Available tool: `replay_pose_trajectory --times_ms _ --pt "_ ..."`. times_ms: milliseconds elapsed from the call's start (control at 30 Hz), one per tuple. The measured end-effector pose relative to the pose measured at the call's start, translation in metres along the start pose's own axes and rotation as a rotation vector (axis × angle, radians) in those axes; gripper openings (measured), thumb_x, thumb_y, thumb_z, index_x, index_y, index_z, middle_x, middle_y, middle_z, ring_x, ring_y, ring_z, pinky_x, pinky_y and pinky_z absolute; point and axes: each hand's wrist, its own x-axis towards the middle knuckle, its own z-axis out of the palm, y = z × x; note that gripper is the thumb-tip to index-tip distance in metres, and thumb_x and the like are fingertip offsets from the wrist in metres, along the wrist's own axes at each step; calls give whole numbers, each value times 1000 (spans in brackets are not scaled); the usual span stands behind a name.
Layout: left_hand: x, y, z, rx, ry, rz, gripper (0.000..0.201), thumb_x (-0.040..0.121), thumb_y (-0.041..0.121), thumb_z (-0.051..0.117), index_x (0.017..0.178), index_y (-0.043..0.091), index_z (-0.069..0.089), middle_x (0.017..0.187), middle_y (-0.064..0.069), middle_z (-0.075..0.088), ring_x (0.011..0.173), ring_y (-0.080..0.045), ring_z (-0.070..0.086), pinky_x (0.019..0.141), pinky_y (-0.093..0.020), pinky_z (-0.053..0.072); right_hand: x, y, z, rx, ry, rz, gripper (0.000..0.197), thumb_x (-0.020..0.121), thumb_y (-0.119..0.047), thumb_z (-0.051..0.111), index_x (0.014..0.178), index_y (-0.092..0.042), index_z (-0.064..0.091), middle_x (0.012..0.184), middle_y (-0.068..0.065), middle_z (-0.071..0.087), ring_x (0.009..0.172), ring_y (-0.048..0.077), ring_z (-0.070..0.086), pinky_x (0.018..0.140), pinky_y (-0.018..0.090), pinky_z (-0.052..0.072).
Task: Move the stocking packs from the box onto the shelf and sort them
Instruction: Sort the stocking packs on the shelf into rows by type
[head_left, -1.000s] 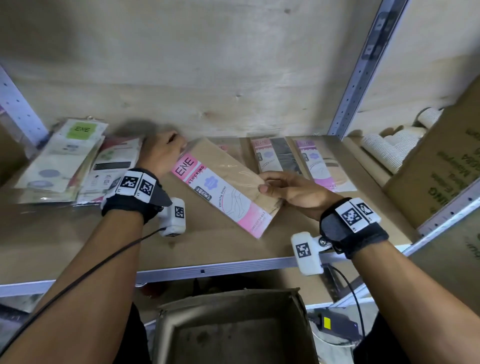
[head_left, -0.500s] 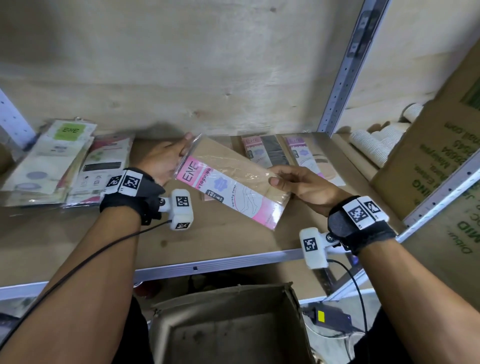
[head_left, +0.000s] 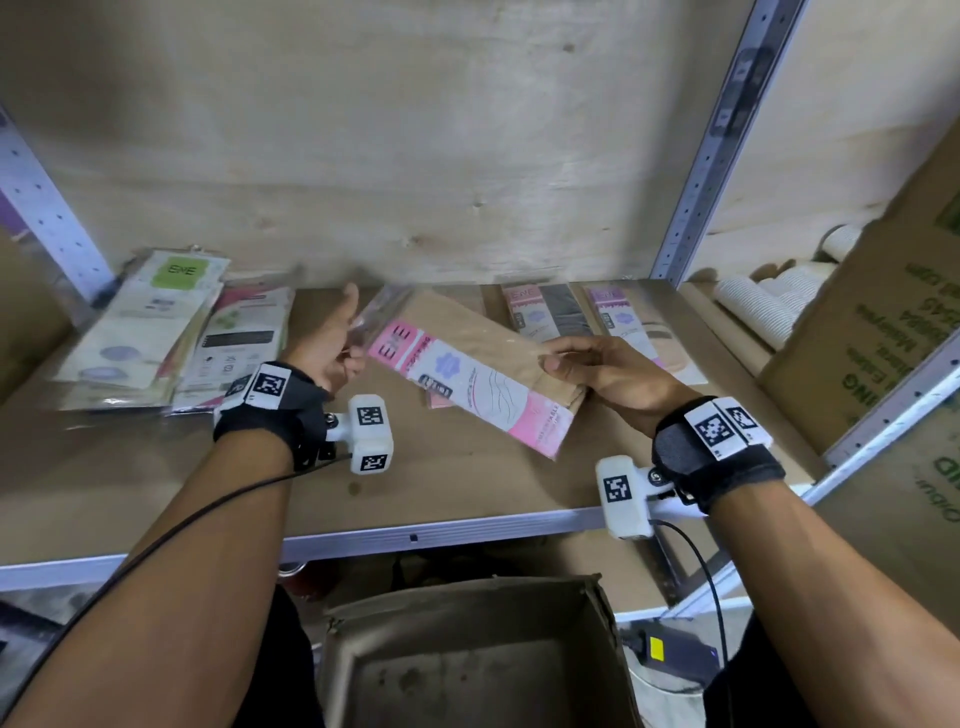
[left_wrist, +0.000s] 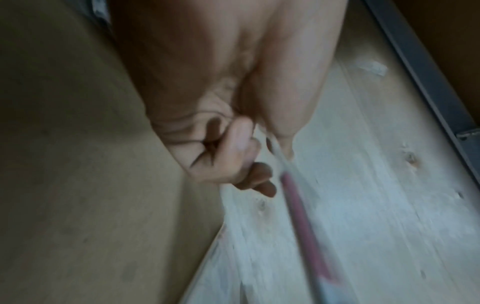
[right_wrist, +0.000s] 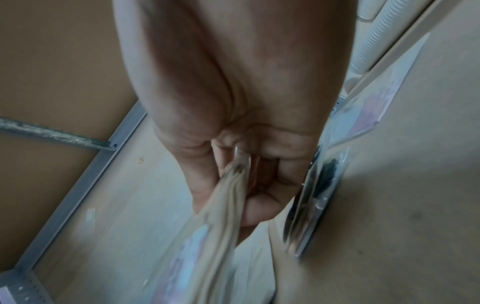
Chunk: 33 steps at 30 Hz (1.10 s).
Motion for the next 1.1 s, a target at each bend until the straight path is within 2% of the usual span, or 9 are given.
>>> replay_pose_trajectory --times_ms 133,200,300,433,567,667,833,900,1100 --pt "2 1 -11 19 64 28 76 88 80 34 107 17 72 82 3 69 48 -5 58 46 -18 39 11 -7 9 165 95 24 9 88 -12 72 96 -15 70 93 9 75 79 20 70 71 30 55" --pt "-3 2 -6 93 35 33 75 85 80 43 111 16 71 98 -4 72 66 -12 71 57 -22 54 18 -10 19 198 125 44 18 86 -15 74 101 -10 65 90 10 74 72 22 69 63 35 56" --pt "-11 2 10 146 -72 8 68 81 72 60 115 13 68 105 -11 74 86 -23 77 65 -24 61 31 -17 39 259 193 45 27 85 -11 76 103 -9 56 89 9 72 62 17 69 49 27 53" --pt "-18 0 21 156 -182 67 44 82 42 78 113 13 67 107 -15 75 88 -24 77 67 -25 61 51 -19 62 245 254 92 33 85 -4 74 111 -3 52 109 20 65 76 25 70 56 32 60" --pt "-13 -4 22 208 -150 119 48 82 15 80 125 6 61 103 -10 75 77 -16 77 64 -22 59 67 -16 74 148 272 146 27 86 -1 72 106 -2 54 112 22 63 85 33 70 72 48 62" --pt "-8 -6 23 230 -96 138 45 82 8 80 122 3 62 97 -7 74 71 -14 75 62 -22 59 75 -14 76 -103 328 136 29 83 -10 75 107 -5 60 115 18 67 97 35 70 85 50 59" --pt "2 -8 25 326 -55 183 40 83 3 78 121 -1 65 106 -16 74 69 -16 73 62 -22 59 75 -19 76 -572 380 117 47 80 -24 76 123 -9 65 115 7 69 107 22 64 97 37 53" --pt "7 -11 28 384 -46 176 42 83 3 78 122 -3 64 104 -17 75 63 -14 70 63 -23 58 72 -21 76 -677 385 106 52 80 -24 77 127 -9 62 118 8 68 109 22 63 96 34 52" --pt "12 -19 38 461 -58 77 50 78 7 84 122 -4 65 103 -17 75 89 -32 75 90 -45 60 62 -26 78 -810 324 169 38 79 -20 80 109 0 67 110 13 68 101 27 66 83 33 56"
